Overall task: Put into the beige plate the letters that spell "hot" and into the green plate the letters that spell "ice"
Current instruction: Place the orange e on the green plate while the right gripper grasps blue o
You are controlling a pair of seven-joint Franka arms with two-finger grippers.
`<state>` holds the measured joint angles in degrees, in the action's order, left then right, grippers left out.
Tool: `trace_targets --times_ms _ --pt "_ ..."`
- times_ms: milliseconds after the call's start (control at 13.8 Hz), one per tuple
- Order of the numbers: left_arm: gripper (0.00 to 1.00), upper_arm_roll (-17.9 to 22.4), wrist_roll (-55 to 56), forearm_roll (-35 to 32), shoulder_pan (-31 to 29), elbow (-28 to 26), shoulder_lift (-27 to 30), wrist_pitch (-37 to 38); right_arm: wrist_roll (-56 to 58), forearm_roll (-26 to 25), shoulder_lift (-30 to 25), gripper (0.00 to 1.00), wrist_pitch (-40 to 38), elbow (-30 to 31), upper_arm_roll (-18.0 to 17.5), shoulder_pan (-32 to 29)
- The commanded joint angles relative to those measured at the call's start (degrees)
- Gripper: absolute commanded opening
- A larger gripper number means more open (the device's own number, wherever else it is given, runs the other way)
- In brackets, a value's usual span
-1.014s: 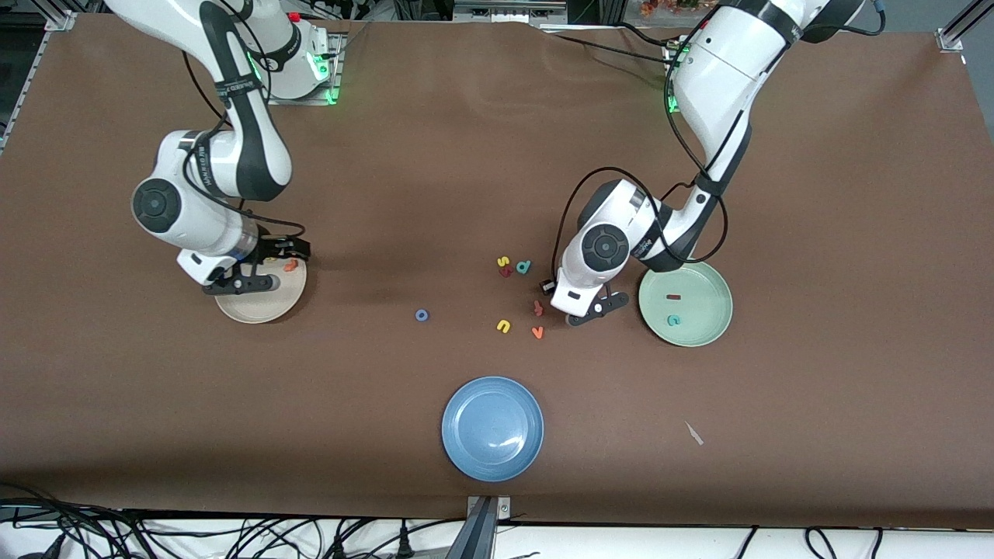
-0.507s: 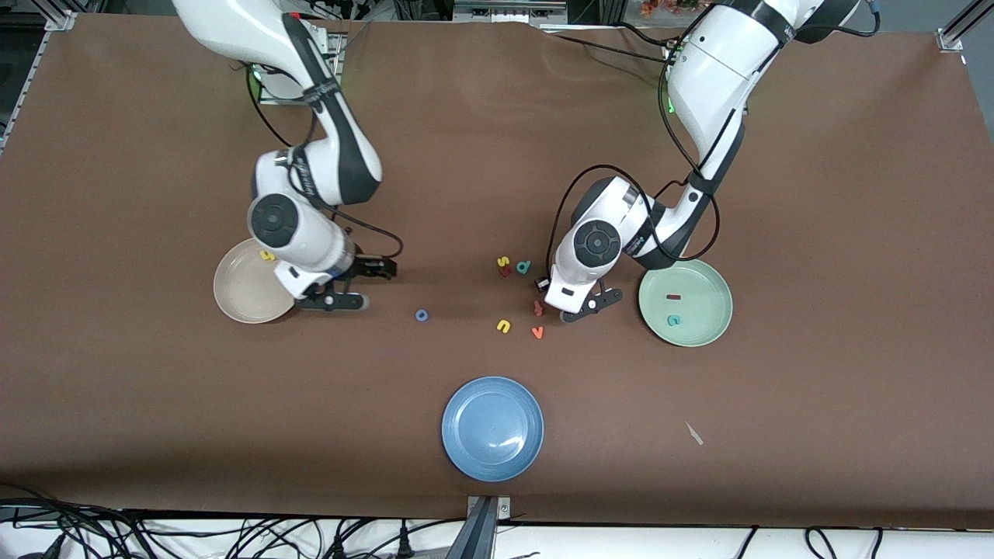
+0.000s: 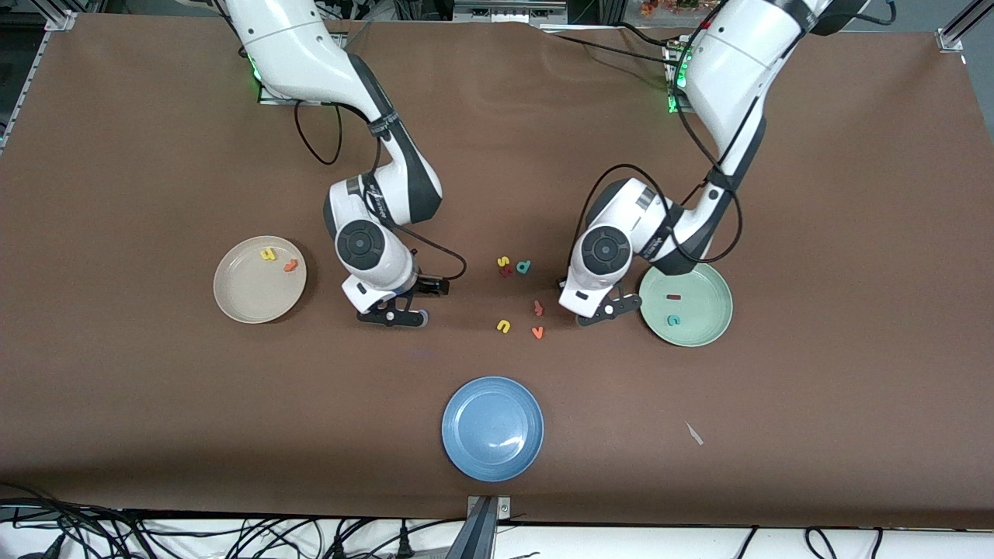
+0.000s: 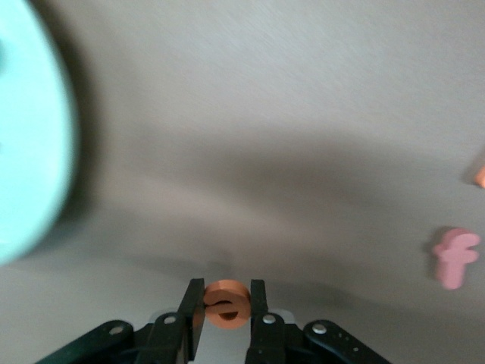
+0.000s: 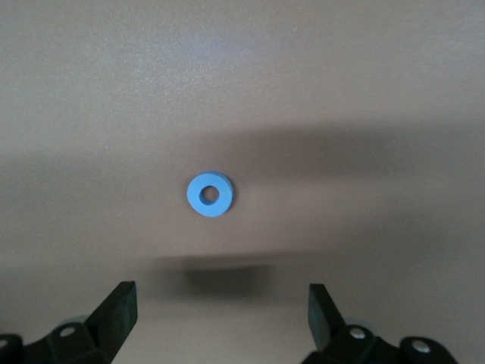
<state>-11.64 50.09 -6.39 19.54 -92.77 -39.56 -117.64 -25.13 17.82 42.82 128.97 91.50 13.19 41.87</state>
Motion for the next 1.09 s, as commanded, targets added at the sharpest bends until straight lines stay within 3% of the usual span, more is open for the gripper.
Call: trace_targets --times_ms 0,362,434,507,579,724,941,1014 --pt "0.00 0.12 -11.20 -0.99 -4.40 -1.01 3.87 5.65 -0.45 0.37 2.09 1.00 -1.36 -3.26 0.35 -0.29" --pt "0.04 -0.05 -21.79 -4.33 -12.06 -1.88 4.14 6.99 0.17 0.55 4.19 0.99 -1.27 -4.66 0.35 -0.82" --pt "0.22 -0.05 -21.79 -4.24 -12.24 -1.97 3.62 6.99 0.25 0.63 5.07 0.97 -1.18 -5.71 0.35 -1.00" --pt "0.72 -0.05 -21.18 -4.24 -12.16 -1.89 3.44 6.99 0.26 0.72 6.03 0.96 -1.18 -7.02 0.35 -1.00" --pt "1.00 -0.05 -20.83 -4.07 -12.07 -1.89 3.44 6.99 0.17 0.90 6.91 0.96 -1.27 -8.26 0.35 -1.00" --pt "1.00 -0.14 -20.82 -3.89 -12.16 -1.89 3.78 7.42 0.26 0.98 7.19 0.91 -1.44 -8.62 0.35 -1.08" --pt "1.00 -0.49 -21.44 -3.54 -12.07 -0.83 6.94 11.98 0.95 0.98 7.19 0.69 -1.44 -8.62 0.35 -1.35" --pt "1.00 -0.58 -21.44 -3.45 -11.63 -0.74 8.60 13.48 1.65 1.07 7.10 0.66 -1.44 -8.62 0.35 -1.61"
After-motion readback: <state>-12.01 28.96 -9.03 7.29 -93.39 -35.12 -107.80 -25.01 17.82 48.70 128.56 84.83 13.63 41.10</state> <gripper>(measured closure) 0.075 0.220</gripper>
